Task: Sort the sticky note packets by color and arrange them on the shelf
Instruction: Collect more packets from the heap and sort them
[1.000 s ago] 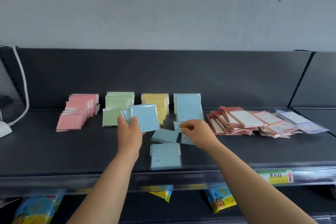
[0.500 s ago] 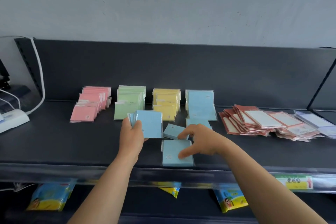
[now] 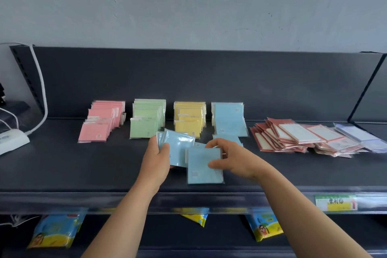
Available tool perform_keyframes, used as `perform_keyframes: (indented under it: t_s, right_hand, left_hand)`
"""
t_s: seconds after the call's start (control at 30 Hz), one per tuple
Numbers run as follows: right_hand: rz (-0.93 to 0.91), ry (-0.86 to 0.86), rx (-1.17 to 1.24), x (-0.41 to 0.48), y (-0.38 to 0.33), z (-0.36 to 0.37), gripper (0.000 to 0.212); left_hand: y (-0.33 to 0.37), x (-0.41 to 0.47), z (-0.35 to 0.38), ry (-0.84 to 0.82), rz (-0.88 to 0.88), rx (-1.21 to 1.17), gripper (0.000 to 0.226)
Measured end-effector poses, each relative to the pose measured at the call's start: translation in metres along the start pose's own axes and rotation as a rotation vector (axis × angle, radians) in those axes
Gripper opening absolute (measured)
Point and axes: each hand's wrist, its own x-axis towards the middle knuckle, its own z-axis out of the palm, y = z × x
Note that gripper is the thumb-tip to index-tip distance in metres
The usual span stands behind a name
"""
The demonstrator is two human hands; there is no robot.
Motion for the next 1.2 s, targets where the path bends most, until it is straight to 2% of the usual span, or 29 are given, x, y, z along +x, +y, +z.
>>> perform_keyframes:
  t_s: [0.1,0.17,0.23,0.3,0.33,0.4,0.47,0.6,0.67,0.73,0.93,1.07,1.2]
  right_hand:
    - [-0.032,0.182,0.180,0.006,0.001,0.008,0.033]
    - [-0.054,0.256,0.231,0.010,0.003,0.014,0.032]
    - [-0.082,0.329,0.194,0.012,0.005,0.012,0.030]
    - [-0.055,0.414,0.016,0.013,0.012,0.001,0.035]
    - [-0.022,0.417,-0.115,0.014,0.019,-0.006,0.041]
    - [0.045,0.299,-0.360,0.013,0.030,-0.017,0.047]
    - [0.067,0.196,-0.468,0.010,0.035,-0.023,0.045]
    - [0.073,0.232,-0.355,0.010,0.032,-0.039,0.031]
    - [0.095,0.352,-0.295,0.021,0.036,-0.047,0.036]
    - [0.182,0.419,-0.298,0.037,0.041,-0.054,0.052]
    - [0.383,0.266,-0.398,0.085,0.050,-0.069,0.075]
    - [0.389,0.159,-0.428,0.095,0.050,-0.082,0.079]
    - [0.416,0.158,-0.521,0.097,0.047,-0.086,0.097]
  left_hand:
    - [0.006,-0.006,0.011,-0.114,-0.010,-0.087,0.012]
    - [0.007,-0.008,0.020,-0.151,0.028,-0.044,0.020]
    - [0.005,-0.005,0.026,-0.131,0.047,0.033,0.026]
    - [0.004,-0.001,0.028,-0.091,0.028,0.039,0.024]
    - [0.003,0.002,0.027,-0.068,0.012,0.010,0.023]
    - [0.003,0.008,0.026,-0.021,-0.008,-0.066,0.019]
    - [0.004,0.015,0.024,0.019,-0.007,-0.102,0.018]
    - [0.009,0.027,0.030,0.061,-0.010,-0.145,0.019]
    - [0.012,0.032,0.035,0.072,-0.014,-0.153,0.018]
    - [0.015,0.038,0.040,0.079,-0.010,-0.152,0.017]
    - [0.020,0.060,0.051,0.093,-0.012,-0.138,0.018]
    - [0.020,0.071,0.059,0.092,-0.015,-0.121,0.018]
    - [0.019,0.077,0.066,0.091,-0.010,-0.112,0.020]
